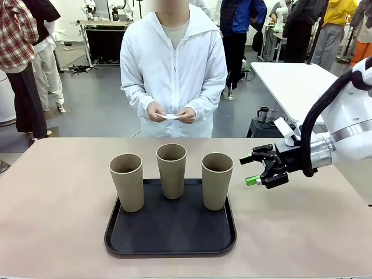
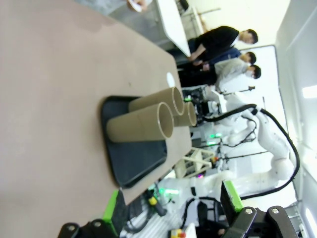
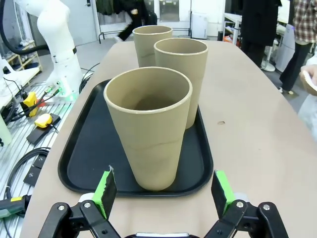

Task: Place coasters on the table and set cups on them.
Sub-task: Pick up one Reusable plastic cup and place it on a coaster set by the human.

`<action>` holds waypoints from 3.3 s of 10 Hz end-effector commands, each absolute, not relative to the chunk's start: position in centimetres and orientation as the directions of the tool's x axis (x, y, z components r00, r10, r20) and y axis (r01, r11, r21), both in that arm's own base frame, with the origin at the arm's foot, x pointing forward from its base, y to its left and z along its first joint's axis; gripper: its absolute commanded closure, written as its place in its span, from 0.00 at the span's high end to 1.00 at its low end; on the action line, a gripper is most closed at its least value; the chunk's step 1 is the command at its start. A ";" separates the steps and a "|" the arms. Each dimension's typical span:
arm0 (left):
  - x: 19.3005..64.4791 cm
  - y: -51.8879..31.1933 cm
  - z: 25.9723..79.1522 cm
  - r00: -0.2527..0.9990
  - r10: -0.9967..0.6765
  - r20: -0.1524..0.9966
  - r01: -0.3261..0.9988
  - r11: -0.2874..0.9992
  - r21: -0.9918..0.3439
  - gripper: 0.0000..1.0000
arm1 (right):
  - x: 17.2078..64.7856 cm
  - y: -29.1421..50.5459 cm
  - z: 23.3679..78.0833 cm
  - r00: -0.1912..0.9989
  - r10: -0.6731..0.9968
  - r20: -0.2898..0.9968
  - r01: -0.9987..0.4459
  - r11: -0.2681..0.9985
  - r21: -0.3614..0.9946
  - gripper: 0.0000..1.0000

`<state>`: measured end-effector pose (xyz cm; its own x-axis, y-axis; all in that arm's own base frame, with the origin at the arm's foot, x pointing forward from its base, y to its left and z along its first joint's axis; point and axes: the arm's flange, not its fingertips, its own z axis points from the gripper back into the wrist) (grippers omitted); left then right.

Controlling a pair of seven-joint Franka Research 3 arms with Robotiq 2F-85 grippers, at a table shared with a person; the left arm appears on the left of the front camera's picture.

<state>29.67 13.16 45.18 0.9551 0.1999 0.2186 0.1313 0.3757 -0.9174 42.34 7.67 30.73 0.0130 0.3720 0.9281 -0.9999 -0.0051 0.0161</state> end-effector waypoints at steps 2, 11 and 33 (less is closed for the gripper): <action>29.6 13.2 45.2 0.952 0.201 0.230 0.146 0.363 -0.920 1.00 | 42.8 8.3 29.4 -0.060 0.281 0.958 -0.998 -0.043 -0.050 1.00; 29.6 13.2 45.2 0.952 0.201 0.230 0.146 0.363 -0.920 1.00 | 43.4 12.9 26.5 -0.082 0.272 0.959 -0.993 -0.101 -0.056 1.00; 29.6 13.2 45.2 0.952 0.201 0.230 0.146 0.363 -0.920 1.00 | 40.8 15.6 39.2 0.056 0.292 0.955 -0.997 0.071 0.036 0.64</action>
<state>29.68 13.15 45.16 0.9554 0.1995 0.2176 0.1307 0.3752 -0.9177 42.35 14.97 37.24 0.0396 0.2629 0.9640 -0.9989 0.0363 0.0312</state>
